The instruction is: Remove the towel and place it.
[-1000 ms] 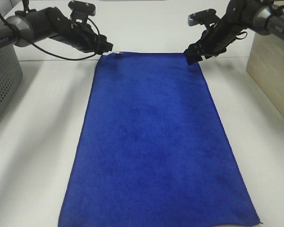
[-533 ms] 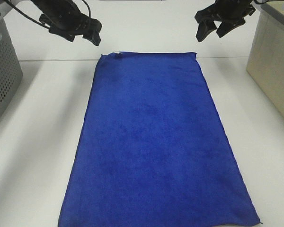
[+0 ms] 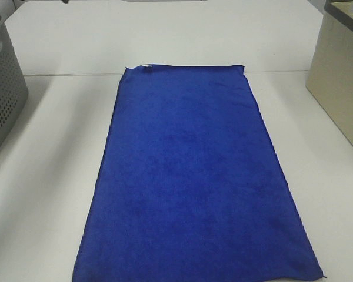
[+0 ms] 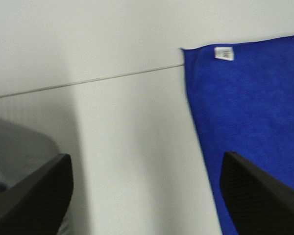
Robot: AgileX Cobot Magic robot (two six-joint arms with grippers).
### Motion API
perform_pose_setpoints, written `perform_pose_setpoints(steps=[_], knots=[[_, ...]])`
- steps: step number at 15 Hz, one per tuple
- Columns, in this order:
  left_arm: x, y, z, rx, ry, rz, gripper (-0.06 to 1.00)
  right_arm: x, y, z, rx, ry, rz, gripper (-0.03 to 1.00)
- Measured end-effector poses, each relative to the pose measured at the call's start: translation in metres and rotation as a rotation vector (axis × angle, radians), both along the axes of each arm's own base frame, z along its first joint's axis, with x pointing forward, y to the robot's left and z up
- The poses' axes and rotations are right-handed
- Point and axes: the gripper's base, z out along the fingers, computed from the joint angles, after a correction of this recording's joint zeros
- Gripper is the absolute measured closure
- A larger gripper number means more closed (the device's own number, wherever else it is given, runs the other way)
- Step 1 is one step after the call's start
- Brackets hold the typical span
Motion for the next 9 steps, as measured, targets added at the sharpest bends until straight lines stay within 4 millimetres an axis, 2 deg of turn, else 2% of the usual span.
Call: perform_pose_setpoints(steps=[2,4,5,6,9], knots=[[-0.004,0.038,0.011,0.016,0.006,0.081,0.17,-0.006,-0.03,0.016,0.028,-0.031,-0.077,0.14],[-0.009,0.06,0.022,0.017,-0.015,0.125,0.17,-0.012,-0.06,0.026,0.042,-0.051,-0.166,0.14],[-0.022,0.061,0.039,0.008,-0.031,0.127,0.17,-0.03,-0.07,0.039,0.04,-0.051,-0.199,0.15],[-0.033,0.061,0.045,0.001,-0.023,0.126,0.17,-0.046,-0.07,0.046,0.03,-0.038,-0.203,0.15],[-0.088,0.064,0.048,0.01,0.074,0.148,0.17,-0.119,-0.072,0.05,-0.037,0.054,-0.234,0.15]])
